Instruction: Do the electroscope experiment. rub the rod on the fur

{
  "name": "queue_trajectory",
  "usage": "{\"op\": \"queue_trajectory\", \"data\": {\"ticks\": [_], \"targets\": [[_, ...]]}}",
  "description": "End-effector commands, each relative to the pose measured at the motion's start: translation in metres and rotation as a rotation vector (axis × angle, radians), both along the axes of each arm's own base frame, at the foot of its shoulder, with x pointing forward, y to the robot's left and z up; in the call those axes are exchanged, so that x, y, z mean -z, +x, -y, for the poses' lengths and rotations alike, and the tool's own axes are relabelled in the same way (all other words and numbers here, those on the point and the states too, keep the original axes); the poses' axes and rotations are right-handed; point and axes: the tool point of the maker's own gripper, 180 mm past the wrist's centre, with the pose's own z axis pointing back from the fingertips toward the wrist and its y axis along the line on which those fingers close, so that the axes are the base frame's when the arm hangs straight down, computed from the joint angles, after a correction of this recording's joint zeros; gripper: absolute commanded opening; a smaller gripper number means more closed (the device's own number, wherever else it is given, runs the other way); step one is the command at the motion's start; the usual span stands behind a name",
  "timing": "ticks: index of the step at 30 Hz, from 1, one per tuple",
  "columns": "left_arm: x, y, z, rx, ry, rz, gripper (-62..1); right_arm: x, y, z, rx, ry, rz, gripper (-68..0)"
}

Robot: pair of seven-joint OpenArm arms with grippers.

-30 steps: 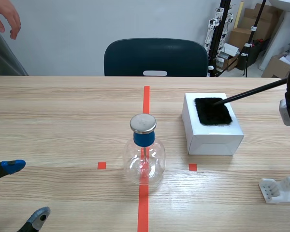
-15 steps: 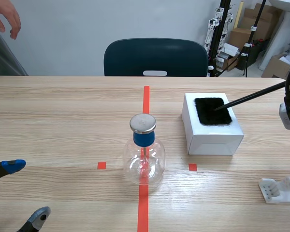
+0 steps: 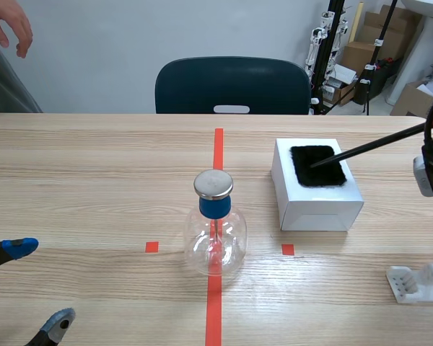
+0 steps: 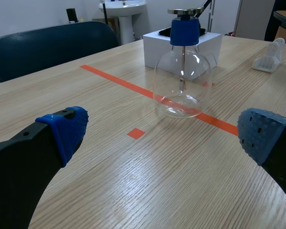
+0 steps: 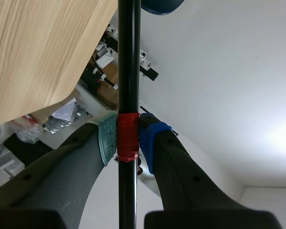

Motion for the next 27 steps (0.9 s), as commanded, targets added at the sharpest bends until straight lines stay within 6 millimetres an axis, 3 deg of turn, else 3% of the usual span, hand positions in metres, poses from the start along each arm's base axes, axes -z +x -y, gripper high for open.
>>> {"op": "queue_trajectory", "data": {"ticks": [1,8,15,22,27], "targets": [[-0.014,0.002,-0.003,-0.005,-0.039,0.053,1.4,-0.013,0.005,0.001,-0.004,0.026,0.022,-67.3],[-0.014,0.002,-0.003,-0.005,-0.039,0.053,1.4,-0.016,-0.006,-0.015,-0.013,0.266,-0.008,-67.3],[-0.014,0.002,-0.003,-0.005,-0.039,0.053,1.4,-0.058,-0.026,-0.050,-0.094,0.512,0.175,-67.3],[-0.014,0.002,-0.002,-0.005,-0.039,0.053,1.4,-0.108,-0.071,-0.086,-0.186,0.717,0.366,-67.3],[-0.014,0.002,-0.002,-0.005,-0.039,0.053,1.4,-0.126,-0.105,-0.098,-0.187,0.807,0.456,-67.3]]}}
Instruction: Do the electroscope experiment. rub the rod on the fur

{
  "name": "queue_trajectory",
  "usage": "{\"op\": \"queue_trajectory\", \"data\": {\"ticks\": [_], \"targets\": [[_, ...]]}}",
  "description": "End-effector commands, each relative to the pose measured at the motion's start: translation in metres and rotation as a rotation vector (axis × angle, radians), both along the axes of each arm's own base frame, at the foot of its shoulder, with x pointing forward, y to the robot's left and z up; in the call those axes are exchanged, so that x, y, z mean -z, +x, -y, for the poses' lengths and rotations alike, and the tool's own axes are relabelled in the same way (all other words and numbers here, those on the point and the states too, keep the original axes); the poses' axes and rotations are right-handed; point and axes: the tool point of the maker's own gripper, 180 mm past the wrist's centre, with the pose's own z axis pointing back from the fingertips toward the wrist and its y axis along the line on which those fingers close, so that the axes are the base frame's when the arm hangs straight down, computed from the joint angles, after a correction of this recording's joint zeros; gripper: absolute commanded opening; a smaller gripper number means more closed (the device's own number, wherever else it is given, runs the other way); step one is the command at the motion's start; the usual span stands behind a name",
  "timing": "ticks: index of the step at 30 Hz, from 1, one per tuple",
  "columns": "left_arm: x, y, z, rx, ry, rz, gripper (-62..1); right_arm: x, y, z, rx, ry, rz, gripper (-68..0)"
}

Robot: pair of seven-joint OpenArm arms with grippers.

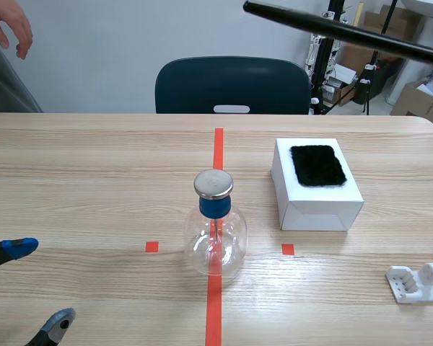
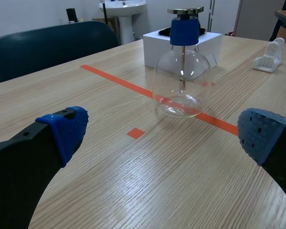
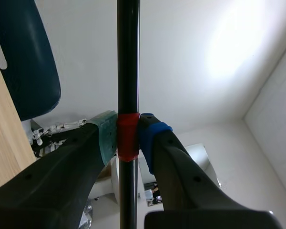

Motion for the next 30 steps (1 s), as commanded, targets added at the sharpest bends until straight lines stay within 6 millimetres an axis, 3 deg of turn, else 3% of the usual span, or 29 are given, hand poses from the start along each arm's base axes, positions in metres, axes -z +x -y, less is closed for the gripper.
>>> {"op": "queue_trajectory", "data": {"ticks": [1,8,13,30], "targets": [[-0.014,0.002,-0.002,-0.005,-0.039,0.053,1.4,-0.004,-0.008,0.000,0.016,0.022,0.029,-67.3],[-0.014,0.002,-0.002,-0.005,-0.039,0.053,1.4,0.029,-0.054,-0.021,-0.008,-0.060,-0.050,-67.3],[-0.014,0.002,-0.002,-0.005,-0.039,0.053,1.4,0.041,-0.074,-0.035,-0.047,-0.109,-0.072,-67.3],[-0.014,0.002,-0.002,-0.005,-0.039,0.053,1.4,0.042,-0.081,-0.045,-0.092,-0.147,-0.056,-67.3]]}}
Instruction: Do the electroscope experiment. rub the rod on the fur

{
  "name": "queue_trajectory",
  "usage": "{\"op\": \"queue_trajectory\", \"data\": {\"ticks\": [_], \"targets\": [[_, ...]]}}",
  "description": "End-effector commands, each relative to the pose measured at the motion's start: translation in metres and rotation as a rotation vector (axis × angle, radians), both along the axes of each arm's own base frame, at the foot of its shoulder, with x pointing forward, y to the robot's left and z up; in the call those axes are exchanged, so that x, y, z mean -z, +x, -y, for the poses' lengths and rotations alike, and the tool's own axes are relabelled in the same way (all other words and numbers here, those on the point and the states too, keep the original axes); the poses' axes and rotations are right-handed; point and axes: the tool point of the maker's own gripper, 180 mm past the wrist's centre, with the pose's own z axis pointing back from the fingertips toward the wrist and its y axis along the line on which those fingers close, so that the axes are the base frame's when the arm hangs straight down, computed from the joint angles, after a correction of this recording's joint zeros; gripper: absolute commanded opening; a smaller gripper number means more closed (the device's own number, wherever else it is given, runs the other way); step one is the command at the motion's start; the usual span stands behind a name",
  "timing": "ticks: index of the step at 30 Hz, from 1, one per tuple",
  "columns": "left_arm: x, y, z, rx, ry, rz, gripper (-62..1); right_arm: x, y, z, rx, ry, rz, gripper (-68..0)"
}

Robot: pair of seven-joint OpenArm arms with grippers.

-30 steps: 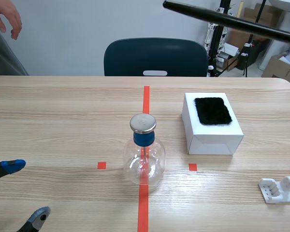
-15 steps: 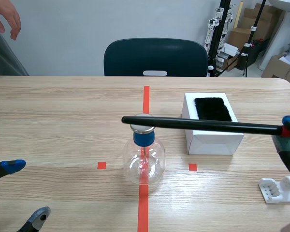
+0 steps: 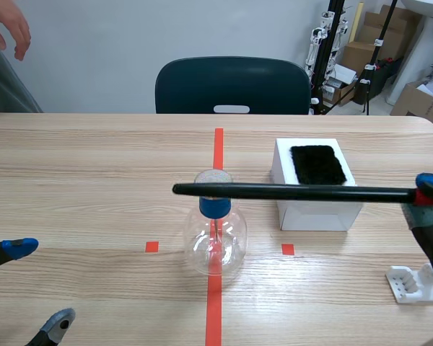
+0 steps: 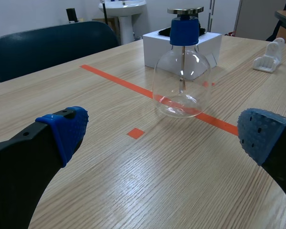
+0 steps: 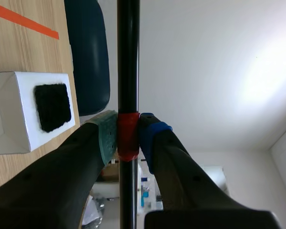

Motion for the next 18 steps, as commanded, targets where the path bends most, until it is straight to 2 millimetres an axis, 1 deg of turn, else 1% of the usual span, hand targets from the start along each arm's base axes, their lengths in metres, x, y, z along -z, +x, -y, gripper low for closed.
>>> {"op": "queue_trajectory", "data": {"ticks": [1,11,18], "targets": [[-0.0138,0.0022,-0.0025,-0.005,-0.039,0.053,1.4,-0.0172,0.0030,-0.0010,-0.011,0.014,0.085,-67.3],[-0.0138,0.0022,-0.0025,-0.005,-0.039,0.053,1.4,-0.0181,0.0071,0.0059,0.032,0.035,0.078,-67.3],[-0.0138,0.0022,-0.0025,-0.005,-0.039,0.053,1.4,-0.0180,0.0069,0.0060,0.032,0.035,0.077,-67.3]]}}
